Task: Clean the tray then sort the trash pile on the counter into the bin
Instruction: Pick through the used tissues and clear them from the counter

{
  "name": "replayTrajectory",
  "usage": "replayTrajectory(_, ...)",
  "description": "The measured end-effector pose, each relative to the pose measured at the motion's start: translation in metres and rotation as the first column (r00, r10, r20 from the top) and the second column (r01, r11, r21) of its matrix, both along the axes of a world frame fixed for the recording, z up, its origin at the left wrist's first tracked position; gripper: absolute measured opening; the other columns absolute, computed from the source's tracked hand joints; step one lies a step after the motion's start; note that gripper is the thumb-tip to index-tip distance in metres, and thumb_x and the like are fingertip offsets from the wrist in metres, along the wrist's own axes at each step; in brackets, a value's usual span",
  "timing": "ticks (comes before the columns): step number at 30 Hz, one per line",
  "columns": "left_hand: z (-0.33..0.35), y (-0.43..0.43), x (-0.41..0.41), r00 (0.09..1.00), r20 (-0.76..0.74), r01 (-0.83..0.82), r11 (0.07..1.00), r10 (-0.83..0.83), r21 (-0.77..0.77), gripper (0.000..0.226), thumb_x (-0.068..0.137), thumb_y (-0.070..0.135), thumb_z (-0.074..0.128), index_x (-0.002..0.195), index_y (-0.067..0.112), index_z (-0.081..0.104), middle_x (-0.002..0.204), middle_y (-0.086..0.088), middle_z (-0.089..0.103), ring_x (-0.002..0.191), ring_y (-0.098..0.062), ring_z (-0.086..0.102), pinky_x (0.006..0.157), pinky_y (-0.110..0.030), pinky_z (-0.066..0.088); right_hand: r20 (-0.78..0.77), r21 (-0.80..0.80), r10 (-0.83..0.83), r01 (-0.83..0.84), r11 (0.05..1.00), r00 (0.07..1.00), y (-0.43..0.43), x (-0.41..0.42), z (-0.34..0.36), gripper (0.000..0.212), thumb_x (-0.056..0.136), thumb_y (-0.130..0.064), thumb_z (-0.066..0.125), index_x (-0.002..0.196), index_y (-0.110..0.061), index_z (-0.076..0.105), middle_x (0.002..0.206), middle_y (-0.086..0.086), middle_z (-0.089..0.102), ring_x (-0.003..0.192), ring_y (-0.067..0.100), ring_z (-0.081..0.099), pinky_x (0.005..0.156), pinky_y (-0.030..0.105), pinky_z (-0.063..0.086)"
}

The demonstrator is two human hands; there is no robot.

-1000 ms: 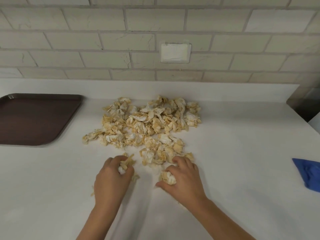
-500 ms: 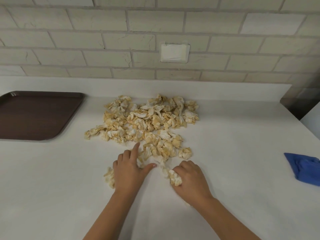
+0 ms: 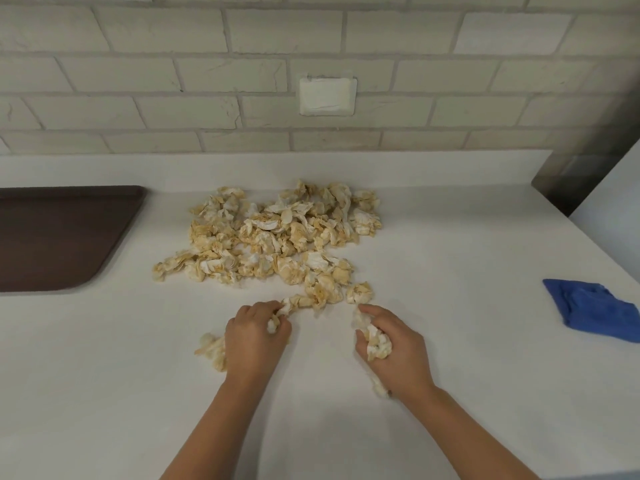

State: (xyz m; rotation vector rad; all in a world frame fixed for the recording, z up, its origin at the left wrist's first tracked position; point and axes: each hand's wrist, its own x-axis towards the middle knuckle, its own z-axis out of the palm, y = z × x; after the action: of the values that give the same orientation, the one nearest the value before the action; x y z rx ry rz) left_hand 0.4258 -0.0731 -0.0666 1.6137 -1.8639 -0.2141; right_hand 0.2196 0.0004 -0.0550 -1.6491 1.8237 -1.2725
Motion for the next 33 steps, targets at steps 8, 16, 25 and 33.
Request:
replayTrajectory(8,0.045,0.016,-0.011,0.868,-0.489,-0.013,0.987,0.09,0.158,0.028,0.084,0.012,0.06,0.101,0.032,0.069,0.103,0.013,0.065,0.056,-0.005,0.051,0.057,-0.019,0.042,0.448,0.153,-0.259,0.212,0.965,0.856,0.02,-0.024,0.026,0.018,0.08,-0.005,0.068,0.088,-0.019,0.058,0.081,0.007,0.068,0.073,0.015,0.067,0.064,0.026,0.054)
replayTrajectory(16,0.133,0.075,-0.11,0.441,-0.897,0.36,0.912,0.02,0.197,0.022,0.08,0.013,0.056,0.07,0.024,0.072,0.073,0.002,0.066,0.069,-0.011,0.062,0.063,-0.024,0.048,0.799,0.243,-0.383,0.334,0.911,0.463,0.09,-0.106,0.06,0.018,0.087,-0.003,0.058,0.083,-0.016,0.069,0.064,0.0,0.06,0.053,0.01,0.055,0.05,0.019,0.048)
replayTrajectory(25,0.09,0.257,-0.311,0.191,-0.975,0.799,0.559,0.112,0.22,0.019,0.069,0.026,0.055,0.063,0.023,0.074,0.066,0.004,0.064,0.068,-0.015,0.058,0.06,-0.025,0.045,0.788,0.432,-0.558,0.409,0.804,0.263,0.274,-0.233,0.033,0.01,0.087,-0.016,0.061,0.08,-0.019,0.068,0.058,-0.001,0.06,0.047,0.011,0.055,0.045,0.021,0.042)
replayTrajectory(33,-0.072,0.372,-0.411,0.403,-0.87,0.722,0.485,0.285,0.493,0.006,0.076,0.018,0.071,0.07,0.02,0.071,0.071,0.003,0.068,0.068,-0.011,0.064,0.064,-0.022,0.05,0.6,0.694,-0.792,0.419,0.586,0.113,0.387,-0.315,-0.129,0.016,0.083,-0.024,0.068,0.074,-0.01,0.067,0.06,0.004,0.065,0.058,0.02,0.06,0.059,0.03,0.045)
